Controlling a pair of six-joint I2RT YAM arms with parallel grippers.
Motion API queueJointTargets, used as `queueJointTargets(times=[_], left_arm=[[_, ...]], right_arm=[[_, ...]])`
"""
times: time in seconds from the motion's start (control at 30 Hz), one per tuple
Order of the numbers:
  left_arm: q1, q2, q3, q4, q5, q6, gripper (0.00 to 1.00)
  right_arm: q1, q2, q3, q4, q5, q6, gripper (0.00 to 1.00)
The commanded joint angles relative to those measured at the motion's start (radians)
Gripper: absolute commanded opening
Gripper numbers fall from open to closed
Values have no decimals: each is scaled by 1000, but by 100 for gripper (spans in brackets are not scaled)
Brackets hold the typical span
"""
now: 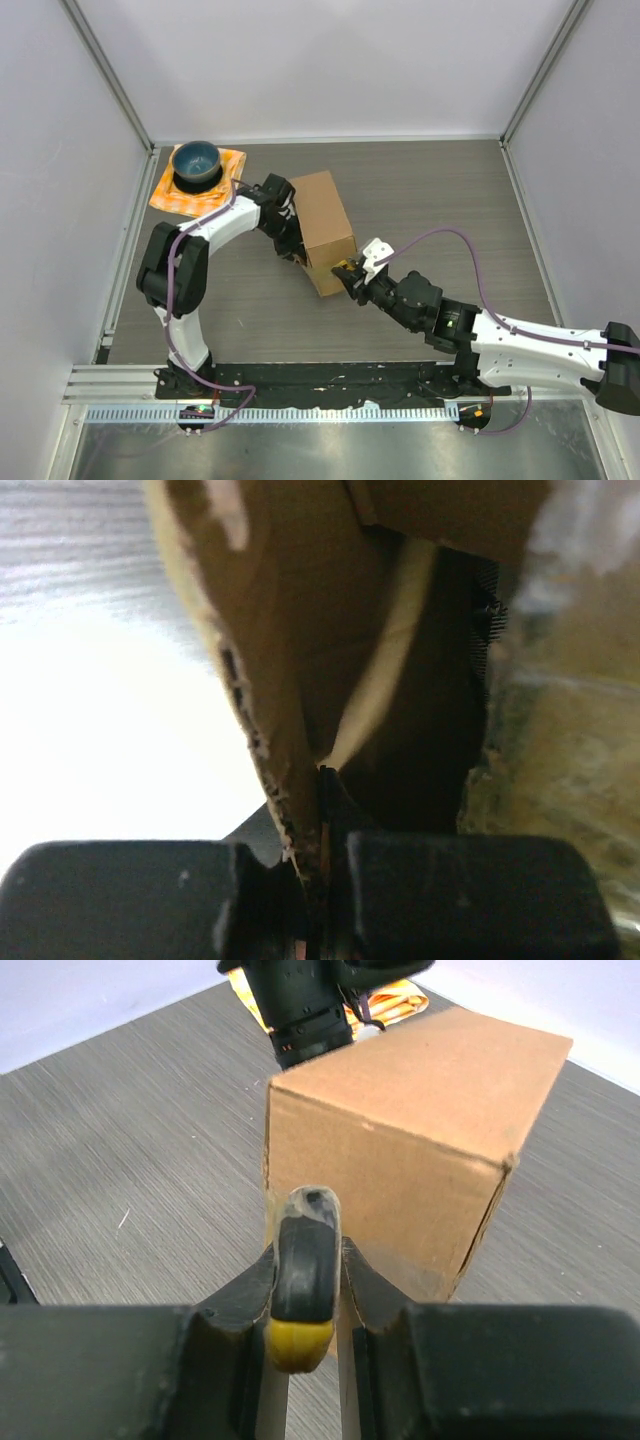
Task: Unpack the express box
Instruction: Cut the express box at the center of the board.
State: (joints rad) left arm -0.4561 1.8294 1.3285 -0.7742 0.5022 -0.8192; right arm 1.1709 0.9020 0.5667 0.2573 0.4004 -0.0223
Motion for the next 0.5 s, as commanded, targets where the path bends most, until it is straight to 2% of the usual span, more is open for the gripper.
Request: queueJointTargets(times=[0.0, 0.17, 0.3, 0.47], left_arm=[[-29, 54, 12, 131, 12, -44, 0], [-44, 137, 55, 136, -4, -70, 0], [-61, 160, 73, 138, -7, -80, 0], [-73, 165, 97, 138, -22, -89, 0]], right_arm=[[-7, -69, -47, 183, -60, 41, 1], [21, -80, -45, 197, -104, -11, 1], [44, -54, -44, 212, -60, -71, 1], [52, -8, -47, 241, -81, -71, 1]])
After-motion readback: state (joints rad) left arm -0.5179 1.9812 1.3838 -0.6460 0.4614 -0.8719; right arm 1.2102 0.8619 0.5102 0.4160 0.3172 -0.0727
